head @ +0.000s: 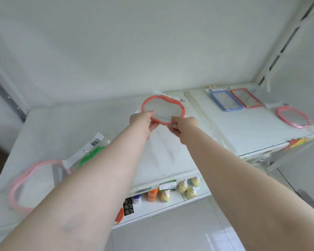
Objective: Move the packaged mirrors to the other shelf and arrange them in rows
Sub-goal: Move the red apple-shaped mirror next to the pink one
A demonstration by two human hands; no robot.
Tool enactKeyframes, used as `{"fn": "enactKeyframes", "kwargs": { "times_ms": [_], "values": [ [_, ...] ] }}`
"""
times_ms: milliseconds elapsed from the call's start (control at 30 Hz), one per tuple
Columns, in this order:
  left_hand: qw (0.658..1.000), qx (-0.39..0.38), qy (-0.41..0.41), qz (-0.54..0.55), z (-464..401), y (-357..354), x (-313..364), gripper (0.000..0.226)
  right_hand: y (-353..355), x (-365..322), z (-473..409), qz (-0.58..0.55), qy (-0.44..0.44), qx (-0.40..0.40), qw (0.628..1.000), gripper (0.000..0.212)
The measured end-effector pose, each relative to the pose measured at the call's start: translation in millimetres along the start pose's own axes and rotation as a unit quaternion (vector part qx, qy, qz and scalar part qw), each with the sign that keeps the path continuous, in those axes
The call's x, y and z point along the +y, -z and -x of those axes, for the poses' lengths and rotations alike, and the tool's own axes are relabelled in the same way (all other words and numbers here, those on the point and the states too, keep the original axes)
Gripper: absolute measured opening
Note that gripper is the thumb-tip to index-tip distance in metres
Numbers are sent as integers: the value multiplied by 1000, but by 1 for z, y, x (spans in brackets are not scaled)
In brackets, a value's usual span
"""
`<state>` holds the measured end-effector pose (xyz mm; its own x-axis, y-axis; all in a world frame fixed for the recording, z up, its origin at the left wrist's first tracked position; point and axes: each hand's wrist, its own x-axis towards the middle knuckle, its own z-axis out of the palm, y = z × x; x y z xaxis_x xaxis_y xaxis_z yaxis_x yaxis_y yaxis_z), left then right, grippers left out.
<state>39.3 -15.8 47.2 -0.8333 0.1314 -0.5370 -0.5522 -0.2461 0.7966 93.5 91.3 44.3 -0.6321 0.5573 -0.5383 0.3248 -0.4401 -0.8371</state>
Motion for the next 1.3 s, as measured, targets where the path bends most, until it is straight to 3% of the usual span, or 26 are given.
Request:
{"fn": "enactKeyframes", "kwargs": {
  "times_ms": [200,400,500,600,667,900,1000,1300],
  "values": [
    [989,-111,52,-87,73,56,-14,15,65,39,99,3,19,-1,1000,12],
    [971,-175,78,-142,154,72,-78,9,130,99,189,-23,22,78,996,18],
    [962,-199,93,-161,180,71,-114,37,165,123,218,-48,28,110,992,27],
    [953,-232,99,-171,203,66,-147,20,198,141,235,-58,36,137,988,27],
    [947,-235,105,-194,213,61,-169,11,222,151,241,-61,37,154,985,28],
    [938,-232,127,-225,242,6,-239,13,318,170,243,-74,25,188,979,19],
    [939,-224,136,-223,259,-34,-275,13,368,169,239,-75,6,201,977,5],
    [951,-186,137,-207,294,-130,-347,16,488,154,207,-56,-32,201,978,12]
  ]
}}
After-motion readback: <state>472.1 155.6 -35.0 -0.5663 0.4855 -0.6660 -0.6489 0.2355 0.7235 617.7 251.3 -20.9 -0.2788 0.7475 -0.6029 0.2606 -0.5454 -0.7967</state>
